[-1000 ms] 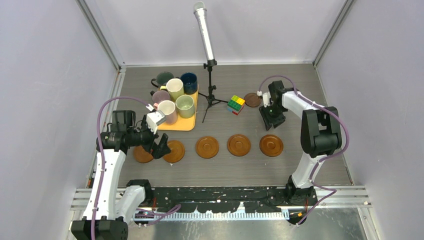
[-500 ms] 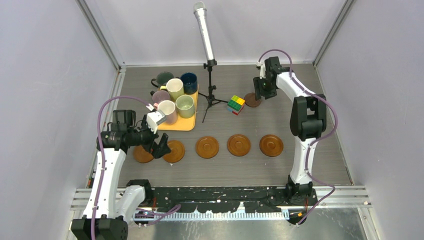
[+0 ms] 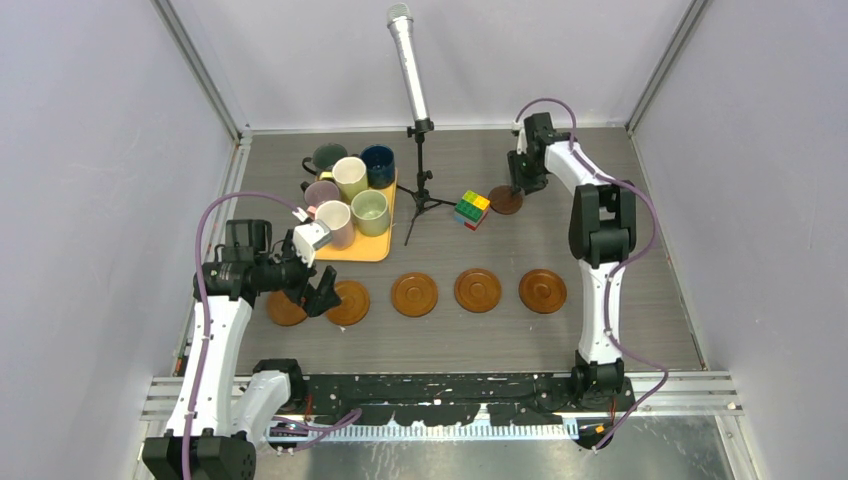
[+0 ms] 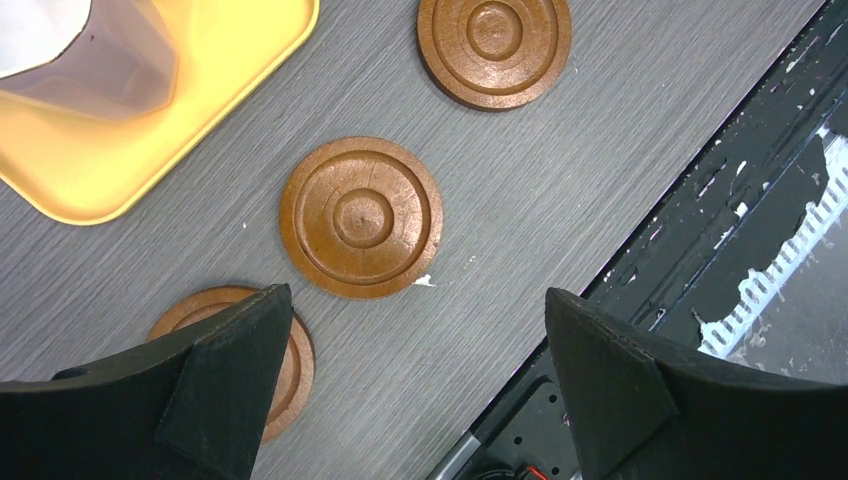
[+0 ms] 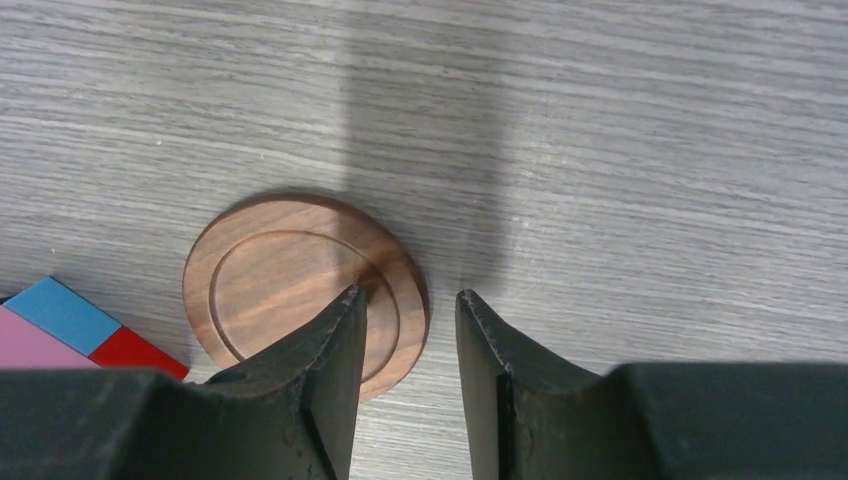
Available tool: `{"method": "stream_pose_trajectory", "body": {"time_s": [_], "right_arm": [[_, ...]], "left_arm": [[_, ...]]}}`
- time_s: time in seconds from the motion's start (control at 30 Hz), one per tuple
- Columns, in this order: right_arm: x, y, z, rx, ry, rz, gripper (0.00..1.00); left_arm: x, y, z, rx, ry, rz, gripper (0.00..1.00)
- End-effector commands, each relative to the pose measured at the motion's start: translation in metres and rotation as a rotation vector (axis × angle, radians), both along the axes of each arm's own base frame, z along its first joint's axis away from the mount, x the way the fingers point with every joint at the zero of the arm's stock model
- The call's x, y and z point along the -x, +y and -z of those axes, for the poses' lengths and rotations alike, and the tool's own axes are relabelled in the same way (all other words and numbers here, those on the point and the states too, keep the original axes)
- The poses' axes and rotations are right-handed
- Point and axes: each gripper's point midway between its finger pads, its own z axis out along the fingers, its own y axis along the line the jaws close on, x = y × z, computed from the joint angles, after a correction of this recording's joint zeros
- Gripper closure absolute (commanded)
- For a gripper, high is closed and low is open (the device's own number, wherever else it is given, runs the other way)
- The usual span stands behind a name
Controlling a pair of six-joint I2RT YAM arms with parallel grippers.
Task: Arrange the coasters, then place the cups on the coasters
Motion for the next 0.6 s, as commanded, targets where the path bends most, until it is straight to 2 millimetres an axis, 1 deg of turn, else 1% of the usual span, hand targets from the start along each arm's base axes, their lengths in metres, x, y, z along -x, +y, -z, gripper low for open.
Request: {"method": "stream_pose_trajectory", "body": {"time_s": [0.0,0.1,0.13,0.17,0.33,0.37,0.4,0.43,0.57], "right_arm": [[0.033,-0.035,0.008,0.05,0.083,-0.004,0.59],[0.061,-0.063,0.007,0.082,0.124,-0.016,0.6],[0.071,-0.068,0.007,0.088,0.137,-0.025,0.61],[0.082,-0.085,0.007,0.086,0.154,-0.009,0.61],[0.132,-0.131,0.004,0.102,0.219,0.0,0.62],[0.146,-0.137,0.007,0.102,0.243,-0.002,0.62],[0.153,-0.144,0.004,0.104,0.247,-0.002,0.62],[0.167,-0.149,0.006,0.101,0.27,-0.001,0.62],[0.206,-0.173,0.008,0.09,0.319,0.003,0.62]], "left_arm": [[-0.006,0.001,-0.014,-0.012,-0.07,0.015,0.0],[-0.007,0.002,-0.013,-0.015,-0.068,0.009,0.0],[-0.007,0.002,-0.012,-0.015,-0.067,0.008,0.0],[-0.008,0.002,-0.012,-0.016,-0.069,0.007,0.0],[-0.008,0.0,-0.014,-0.005,-0.071,0.004,0.0],[-0.008,0.0,-0.014,-0.005,-0.07,0.004,0.0],[-0.008,0.0,-0.014,-0.005,-0.07,0.003,0.0],[-0.008,0.001,-0.014,-0.006,-0.071,0.002,0.0],[-0.006,0.001,-0.016,-0.007,-0.08,0.002,0.0]]}}
